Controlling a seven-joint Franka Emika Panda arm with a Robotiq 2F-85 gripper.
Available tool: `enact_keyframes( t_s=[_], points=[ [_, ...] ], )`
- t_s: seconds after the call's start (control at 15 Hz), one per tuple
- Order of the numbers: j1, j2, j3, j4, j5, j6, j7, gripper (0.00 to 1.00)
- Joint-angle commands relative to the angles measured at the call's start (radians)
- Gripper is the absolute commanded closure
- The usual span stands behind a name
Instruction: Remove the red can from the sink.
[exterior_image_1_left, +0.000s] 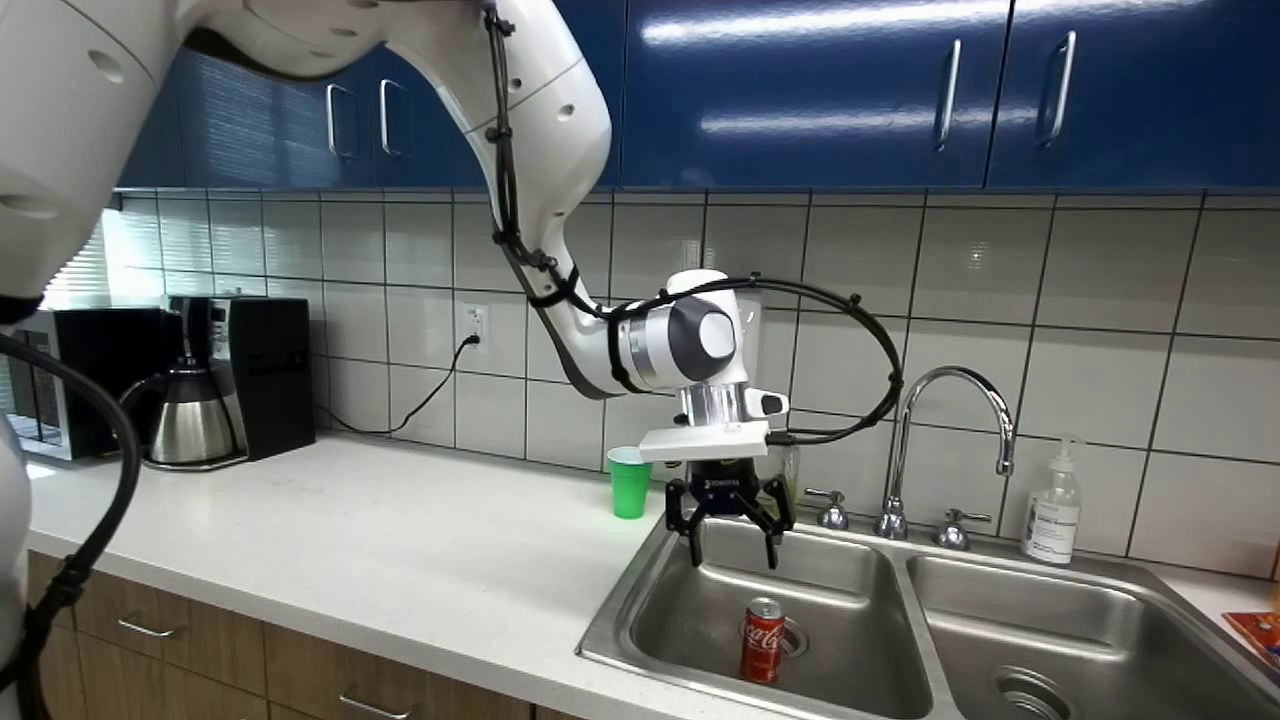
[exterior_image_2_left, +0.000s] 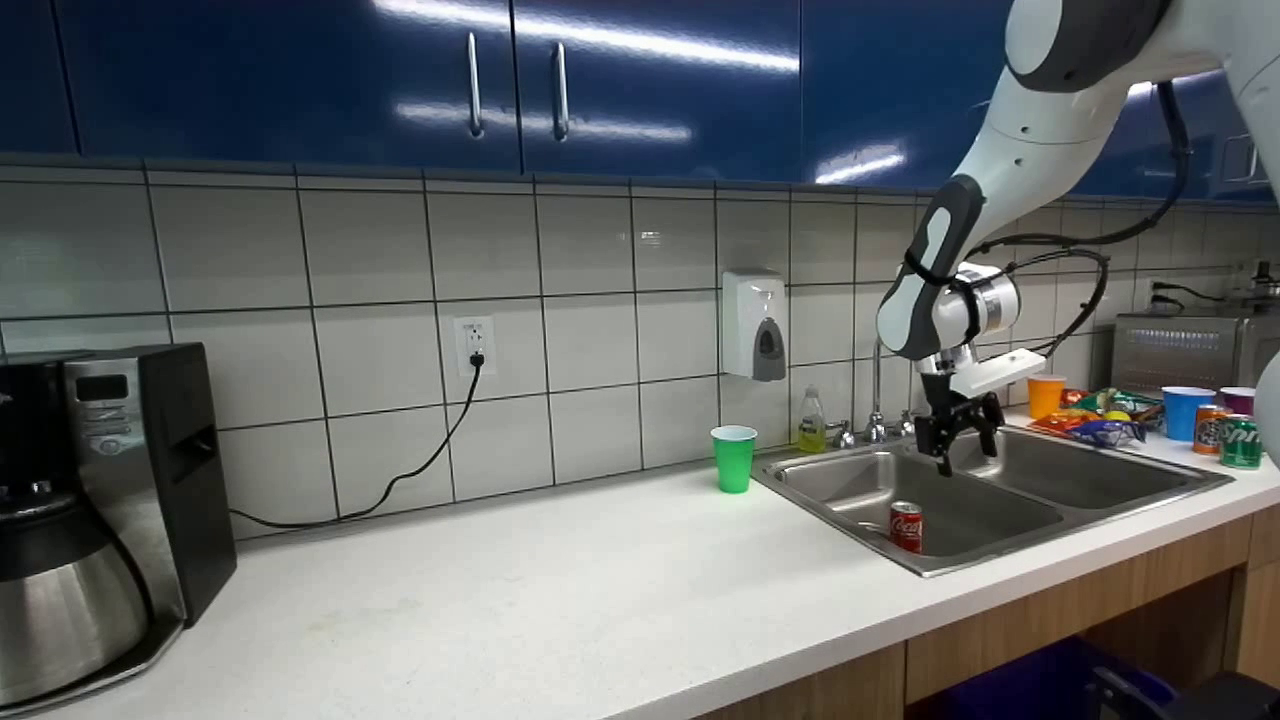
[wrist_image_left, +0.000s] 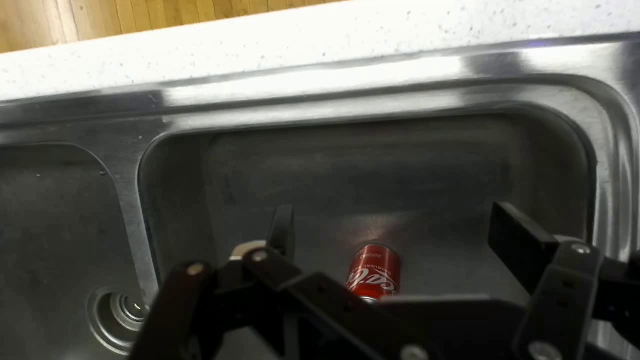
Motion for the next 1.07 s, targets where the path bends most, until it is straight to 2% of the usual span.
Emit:
enact_keyframes(
  t_s=[0.0,0.47,1.0],
  points=[
    [-0.028,0.126,0.028,0.130,0.038,0.007,0.020,0.00],
    [-0.027,0.297,0.049,0.306,0.094,-0.007,0.052,0.00],
    [-0.039,0.424,0.051,0.450,0.123,-0.015,0.095,0.00]
  ],
)
